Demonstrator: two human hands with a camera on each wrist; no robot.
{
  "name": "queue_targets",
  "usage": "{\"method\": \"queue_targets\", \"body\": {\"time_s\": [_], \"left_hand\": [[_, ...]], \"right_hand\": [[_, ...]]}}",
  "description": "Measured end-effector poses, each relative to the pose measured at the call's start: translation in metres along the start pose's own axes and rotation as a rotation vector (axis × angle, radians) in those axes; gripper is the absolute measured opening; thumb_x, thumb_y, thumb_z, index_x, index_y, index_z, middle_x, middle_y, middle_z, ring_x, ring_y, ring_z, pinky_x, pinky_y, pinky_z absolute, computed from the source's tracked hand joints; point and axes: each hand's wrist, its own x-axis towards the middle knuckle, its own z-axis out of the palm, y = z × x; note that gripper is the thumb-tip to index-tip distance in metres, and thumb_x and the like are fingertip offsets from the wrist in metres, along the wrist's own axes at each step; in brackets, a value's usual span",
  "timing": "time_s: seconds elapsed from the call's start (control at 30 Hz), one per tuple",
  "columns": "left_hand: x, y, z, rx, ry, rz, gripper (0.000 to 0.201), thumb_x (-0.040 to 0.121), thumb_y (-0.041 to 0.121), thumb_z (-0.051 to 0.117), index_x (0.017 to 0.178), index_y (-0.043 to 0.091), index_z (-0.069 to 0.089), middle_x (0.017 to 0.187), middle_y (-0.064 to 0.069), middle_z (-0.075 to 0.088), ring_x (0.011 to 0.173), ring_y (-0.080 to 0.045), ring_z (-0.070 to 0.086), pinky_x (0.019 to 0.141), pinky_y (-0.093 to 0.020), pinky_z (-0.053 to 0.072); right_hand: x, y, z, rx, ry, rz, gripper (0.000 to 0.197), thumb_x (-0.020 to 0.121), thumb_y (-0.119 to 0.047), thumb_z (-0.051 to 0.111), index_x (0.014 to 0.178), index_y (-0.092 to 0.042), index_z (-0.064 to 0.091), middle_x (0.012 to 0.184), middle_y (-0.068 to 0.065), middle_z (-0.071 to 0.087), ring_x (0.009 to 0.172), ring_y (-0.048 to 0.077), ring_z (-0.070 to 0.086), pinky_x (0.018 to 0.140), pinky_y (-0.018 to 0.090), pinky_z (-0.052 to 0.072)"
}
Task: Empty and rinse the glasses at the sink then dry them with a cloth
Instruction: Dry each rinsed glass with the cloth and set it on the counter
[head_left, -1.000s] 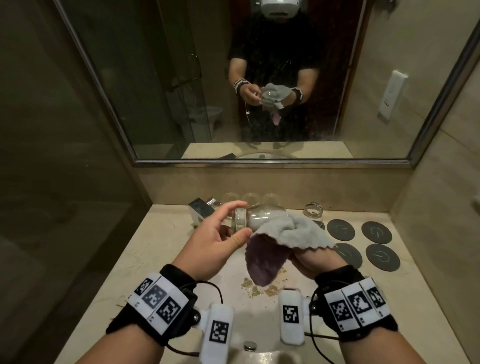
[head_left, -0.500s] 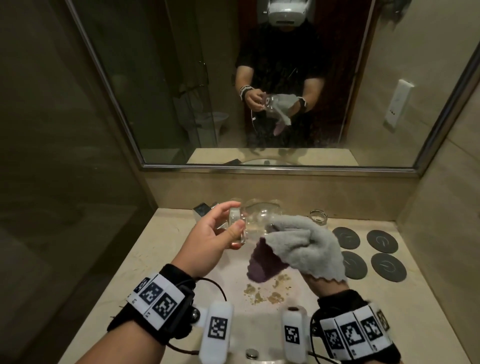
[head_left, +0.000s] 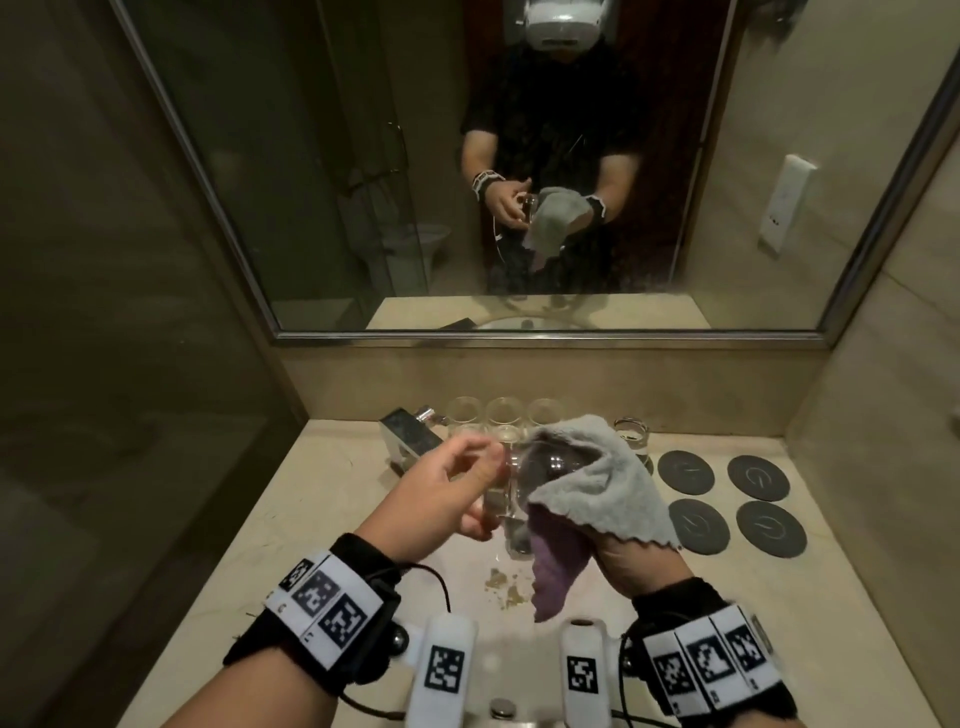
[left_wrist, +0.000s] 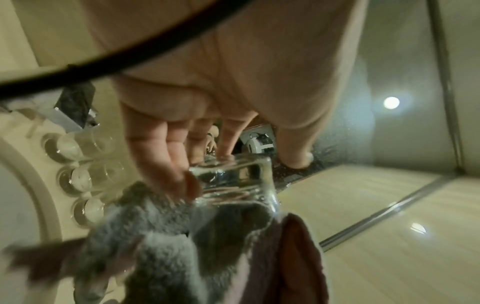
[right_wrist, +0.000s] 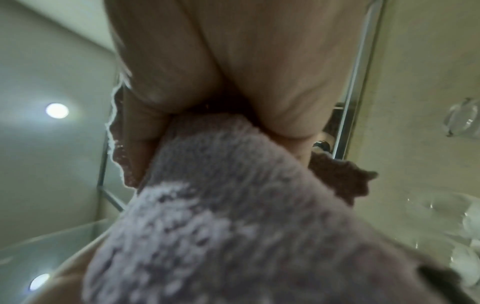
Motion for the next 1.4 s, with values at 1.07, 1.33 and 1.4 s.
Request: {"method": "queue_targets", "body": {"time_s": [1.07, 1.33, 1.4], "left_hand": [[0.009, -0.001, 0.012, 0.041, 0.057, 0.071, 0.052, 0.081, 0.066, 0.057, 0.117, 0.027, 0.059, 0.097, -0.004, 0.064, 0.055, -0.013, 0.06, 0.052, -0.029, 0.05], [0.004, 0.002, 0.012, 0.103, 0.07, 0.146, 0.076, 0.072, 0.078, 0.054, 0.134, 0.033, 0.048, 0.115, 0.003, 0.058, 0.064, -0.009, 0.066, 0.056, -0.027, 0.052], [0.006, 0.003, 0.012, 0.076, 0.11, 0.114, 0.066, 0.077, 0.068, 0.059, 0.125, 0.023, 0.056, 0.109, -0.003, 0.062, 0.058, -0.014, 0.064, 0.051, -0.032, 0.052]], "right_hand": [[-0.027, -0.061, -0.009, 0.849, -0.161, -0.063, 0.061, 0.07, -0.077, 0.062, 0.117, -0.038, 0.06, 0.13, -0.002, 0.059, 0.132, 0.028, 0.047, 0.11, 0.042, 0.036], [-0.051, -0.112, -0.033, 1.178, -0.151, -0.377, 0.068, 0.068, -0.017, 0.082, 0.126, 0.002, 0.051, 0.114, 0.026, 0.06, 0.101, 0.039, 0.057, 0.094, 0.067, 0.042], [-0.053, -0.111, -0.027, 1.127, -0.048, -0.305, 0.065, 0.071, -0.017, 0.081, 0.127, -0.002, 0.051, 0.121, 0.026, 0.059, 0.109, 0.044, 0.057, 0.094, 0.073, 0.038]]}}
